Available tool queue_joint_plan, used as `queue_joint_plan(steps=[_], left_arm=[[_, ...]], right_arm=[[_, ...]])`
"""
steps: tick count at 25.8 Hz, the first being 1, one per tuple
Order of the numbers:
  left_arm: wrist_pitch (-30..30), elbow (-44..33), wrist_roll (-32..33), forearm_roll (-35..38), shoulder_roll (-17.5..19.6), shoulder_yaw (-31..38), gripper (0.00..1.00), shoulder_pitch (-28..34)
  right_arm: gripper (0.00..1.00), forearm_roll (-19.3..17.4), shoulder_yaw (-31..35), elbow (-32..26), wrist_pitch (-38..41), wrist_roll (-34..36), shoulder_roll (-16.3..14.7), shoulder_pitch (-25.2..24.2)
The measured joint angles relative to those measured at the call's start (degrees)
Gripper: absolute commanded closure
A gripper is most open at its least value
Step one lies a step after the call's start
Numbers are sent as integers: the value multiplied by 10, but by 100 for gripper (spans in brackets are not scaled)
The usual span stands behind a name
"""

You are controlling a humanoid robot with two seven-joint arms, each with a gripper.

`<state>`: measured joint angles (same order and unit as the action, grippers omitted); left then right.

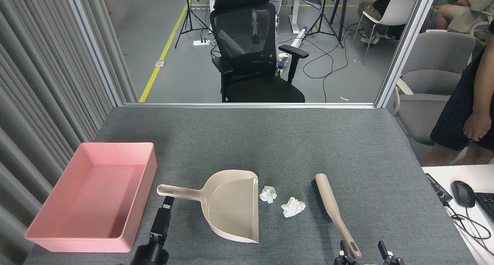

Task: Sweep and dump garbage into bin
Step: 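Lower the right gripper around the beige brush handle and close it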

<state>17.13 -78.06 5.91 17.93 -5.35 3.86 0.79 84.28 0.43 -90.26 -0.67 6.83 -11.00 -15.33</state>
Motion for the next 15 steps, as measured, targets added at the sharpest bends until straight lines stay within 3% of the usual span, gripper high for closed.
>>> queue_joint_plan(steps=[10, 15], left_arm=[[9, 16, -1, 0, -2, 0, 1, -9], [10, 16, -1, 0, -2, 0, 1, -10]], right_arm=[[4, 0, -1, 12, 0, -2, 2, 4], [15, 2, -3, 17, 0, -2, 3, 5]])
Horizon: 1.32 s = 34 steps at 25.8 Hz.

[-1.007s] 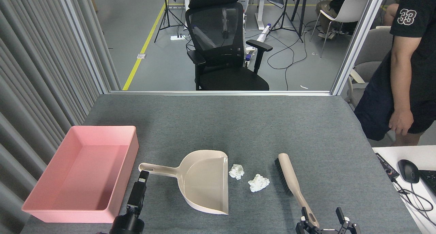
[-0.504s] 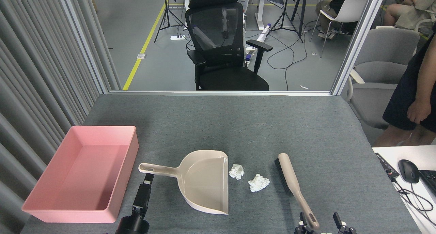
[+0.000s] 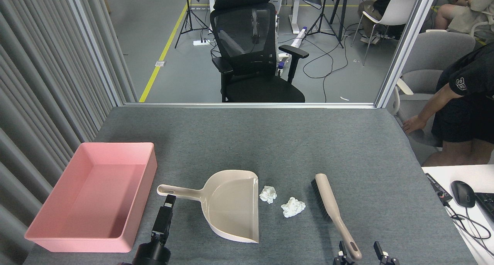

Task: Sweep and dump garbage into bin
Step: 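Lower the right gripper around the beige brush handle and close it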

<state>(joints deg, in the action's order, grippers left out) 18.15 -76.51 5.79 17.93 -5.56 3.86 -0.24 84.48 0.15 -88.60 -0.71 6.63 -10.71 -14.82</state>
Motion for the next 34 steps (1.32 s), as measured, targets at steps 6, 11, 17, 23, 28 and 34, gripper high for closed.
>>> queue_joint_plan(steps=[6, 11, 17, 23, 28, 34], left_arm=[[1, 1, 0, 0, -1, 0, 1, -4], [6, 2, 0, 0, -2, 0, 1, -6], [8, 3, 0, 0, -2, 0, 1, -7], [8, 3, 0, 0, -1, 0, 1, -10], [8, 2, 0, 0, -1, 0, 1, -11], [8, 2, 0, 0, -1, 0, 1, -12]], right_arm=[[29, 1, -1, 8, 0, -3, 0, 1], [29, 1, -2, 11, 2, 0, 0, 7], [37, 2, -10, 11, 2, 1, 0, 11], [45, 1, -14, 11, 5, 1, 0, 11], [44, 0, -15, 12, 11, 1, 0, 11], [44, -2, -15, 12, 13, 2, 1, 11]])
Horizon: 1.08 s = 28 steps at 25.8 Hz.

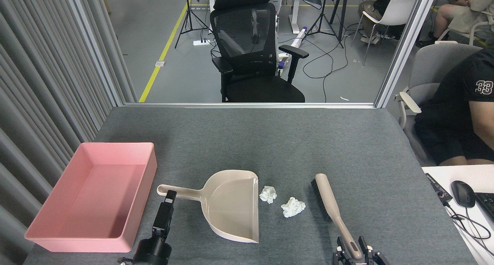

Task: Sweep and dump garbage into bin
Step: 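Lower the right gripper around the beige brush handle and close it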

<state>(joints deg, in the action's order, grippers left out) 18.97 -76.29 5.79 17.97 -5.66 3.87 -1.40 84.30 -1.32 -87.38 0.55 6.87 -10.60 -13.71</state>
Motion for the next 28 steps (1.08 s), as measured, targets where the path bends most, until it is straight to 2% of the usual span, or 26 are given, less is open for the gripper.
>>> queue_joint_plan(steps=[12, 21, 24, 28], left_arm=[[0, -1, 0, 0, 1, 0, 1, 0], [0, 0, 0, 0, 1, 0, 1, 0], [0, 1, 0, 0, 1, 0, 1, 0], [0, 1, 0, 0, 1, 0, 1, 0]], right_arm=[[44, -5, 1, 0, 18, -6, 12, 0], [55, -6, 1, 0, 19, -7, 17, -1], [64, -6, 2, 0, 23, -5, 19, -1], [65, -6, 3, 0, 30, -2, 20, -2]])
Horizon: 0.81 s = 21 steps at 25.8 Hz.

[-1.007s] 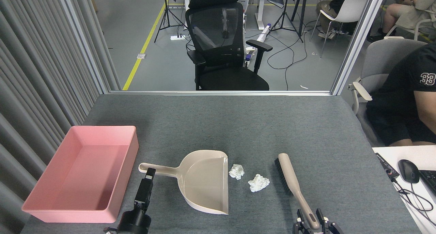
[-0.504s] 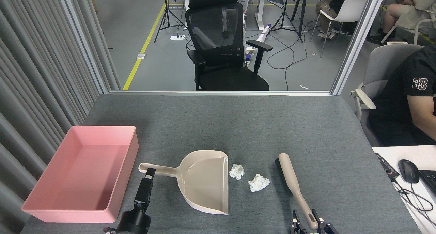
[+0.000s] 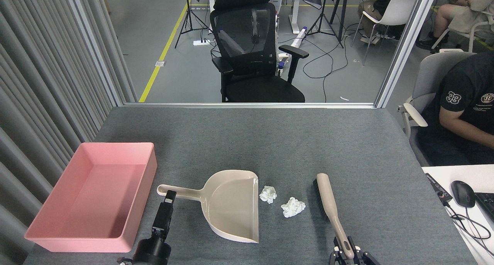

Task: Sweep and dump garbage into bin
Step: 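Lower the right gripper around the beige brush handle and close it, then grasp the beige dustpan handle with the left gripper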

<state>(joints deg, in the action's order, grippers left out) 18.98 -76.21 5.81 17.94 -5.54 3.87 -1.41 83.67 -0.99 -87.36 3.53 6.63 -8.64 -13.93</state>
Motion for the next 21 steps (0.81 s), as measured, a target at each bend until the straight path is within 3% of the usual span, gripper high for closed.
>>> queue_joint_plan(steps=[1, 5, 8, 21], left_arm=[[0, 0, 0, 0, 0, 0, 1, 0], [0, 0, 0, 0, 0, 0, 1, 0], [0, 1, 1, 0, -1, 0, 1, -1], [0, 61, 1, 3, -1, -1, 1, -27]], right_arm=[[65, 0, 1, 0, 1, 0, 0, 0], [84, 0, 2, 0, 4, 1, 1, -1], [92, 0, 2, 0, 5, 4, 1, -2], [94, -1, 7, -4, 15, 21, 6, -7]])
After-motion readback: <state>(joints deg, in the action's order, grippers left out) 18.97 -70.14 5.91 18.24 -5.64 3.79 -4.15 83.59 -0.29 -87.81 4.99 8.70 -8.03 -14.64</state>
